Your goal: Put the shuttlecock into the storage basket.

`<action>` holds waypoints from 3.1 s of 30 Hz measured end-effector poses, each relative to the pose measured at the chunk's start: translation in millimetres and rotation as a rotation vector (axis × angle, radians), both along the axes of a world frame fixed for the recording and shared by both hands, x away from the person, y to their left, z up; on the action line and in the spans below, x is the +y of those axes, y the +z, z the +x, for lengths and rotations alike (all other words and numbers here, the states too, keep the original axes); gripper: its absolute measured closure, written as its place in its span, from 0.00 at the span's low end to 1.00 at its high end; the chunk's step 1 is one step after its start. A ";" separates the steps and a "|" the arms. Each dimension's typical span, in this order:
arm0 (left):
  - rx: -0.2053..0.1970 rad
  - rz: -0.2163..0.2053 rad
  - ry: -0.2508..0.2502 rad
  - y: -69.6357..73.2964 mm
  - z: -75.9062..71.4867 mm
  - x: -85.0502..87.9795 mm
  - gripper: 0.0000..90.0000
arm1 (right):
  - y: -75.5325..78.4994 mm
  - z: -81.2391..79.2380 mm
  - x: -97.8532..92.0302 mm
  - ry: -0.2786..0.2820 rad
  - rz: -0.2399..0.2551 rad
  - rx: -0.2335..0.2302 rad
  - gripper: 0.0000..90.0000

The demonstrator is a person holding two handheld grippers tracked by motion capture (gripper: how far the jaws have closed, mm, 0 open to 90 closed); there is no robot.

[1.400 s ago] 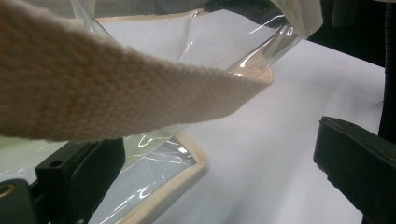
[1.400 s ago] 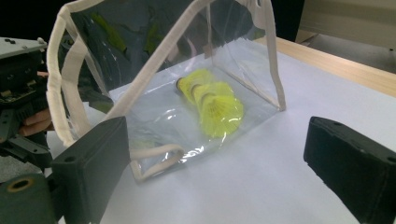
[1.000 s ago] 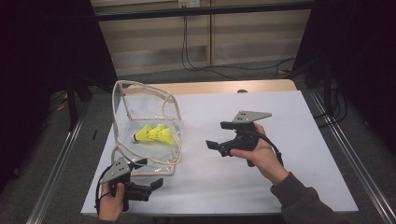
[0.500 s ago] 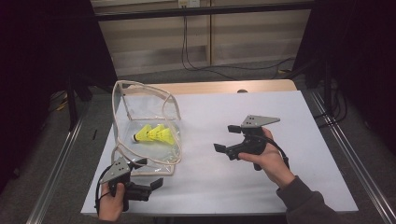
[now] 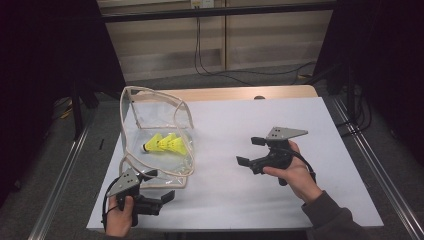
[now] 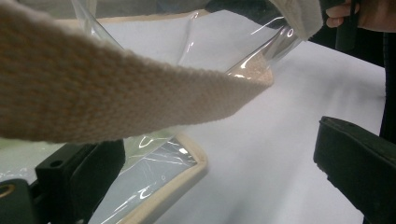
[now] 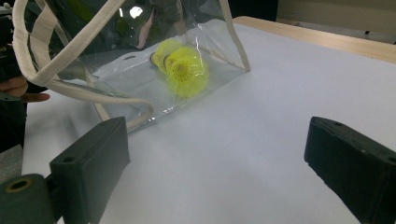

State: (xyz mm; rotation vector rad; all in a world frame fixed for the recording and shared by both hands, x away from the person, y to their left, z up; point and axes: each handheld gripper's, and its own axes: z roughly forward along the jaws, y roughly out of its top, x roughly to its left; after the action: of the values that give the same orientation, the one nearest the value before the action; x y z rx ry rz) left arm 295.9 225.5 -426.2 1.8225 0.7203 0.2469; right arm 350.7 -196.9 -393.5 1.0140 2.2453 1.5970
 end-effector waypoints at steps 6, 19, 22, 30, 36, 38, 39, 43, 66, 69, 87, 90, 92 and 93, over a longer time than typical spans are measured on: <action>-0.001 -0.001 -0.002 -0.2 0.1 0.1 0.02 | -6.1 -2.5 -8.5 -0.014 -0.005 0.004 0.07; -0.002 0.003 0.001 0.1 -0.2 -0.2 0.02 | -16.9 -9.4 -29.5 -0.043 0.000 0.012 0.07; -0.002 0.002 0.001 0.1 -0.1 -0.3 0.02 | -19.2 -11.0 -34.4 -0.049 0.001 0.008 0.07; 0.000 0.002 0.002 0.0 -0.3 -0.5 0.02 | -20.8 -15.2 -45.0 -0.068 0.010 0.002 0.07; -0.001 0.002 0.003 0.1 -0.4 -0.6 0.02 | -23.3 -18.4 -48.9 -0.077 0.002 0.000 0.07; -0.002 0.002 0.004 0.1 -0.4 -0.6 0.02 | -24.8 -18.9 -50.1 -0.071 0.001 0.001 0.07; -0.002 0.003 0.004 0.1 -0.5 -0.6 0.02 | -25.2 -19.5 -50.4 -0.073 -0.003 0.004 0.07; -0.002 0.002 0.004 0.0 -0.4 -0.7 0.02 | -26.4 -21.2 -52.9 -0.076 -0.003 0.003 0.07; -0.003 0.005 0.003 0.1 -0.6 -0.8 0.02 | -31.6 -30.8 -70.7 -0.096 -0.010 -0.008 0.07; -0.003 0.008 0.002 0.1 -0.6 -0.7 0.02 | -32.0 -32.0 -73.2 -0.101 -0.011 -0.009 0.07; -0.003 0.007 0.003 0.1 -0.7 -0.8 0.02 | -36.5 -37.6 -83.7 -0.108 -0.010 -0.009 0.07; -0.004 0.008 0.002 0.1 -0.5 -0.6 0.02 | -37.4 -38.2 -84.7 -0.113 -0.020 -0.009 0.07; -0.002 0.005 0.003 -0.1 -0.7 -1.0 0.02 | -38.9 -39.2 -85.9 -0.115 -0.022 -0.007 0.07; -0.003 0.006 0.002 0.0 -0.5 -0.7 0.02 | -39.5 -39.3 -86.4 -0.113 -0.023 -0.008 0.07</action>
State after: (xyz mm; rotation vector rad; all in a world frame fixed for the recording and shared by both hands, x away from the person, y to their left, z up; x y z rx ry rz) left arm 295.4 224.8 -426.2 1.8269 0.7199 0.2530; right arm 311.4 -283.3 -433.0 1.1055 2.1555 1.5224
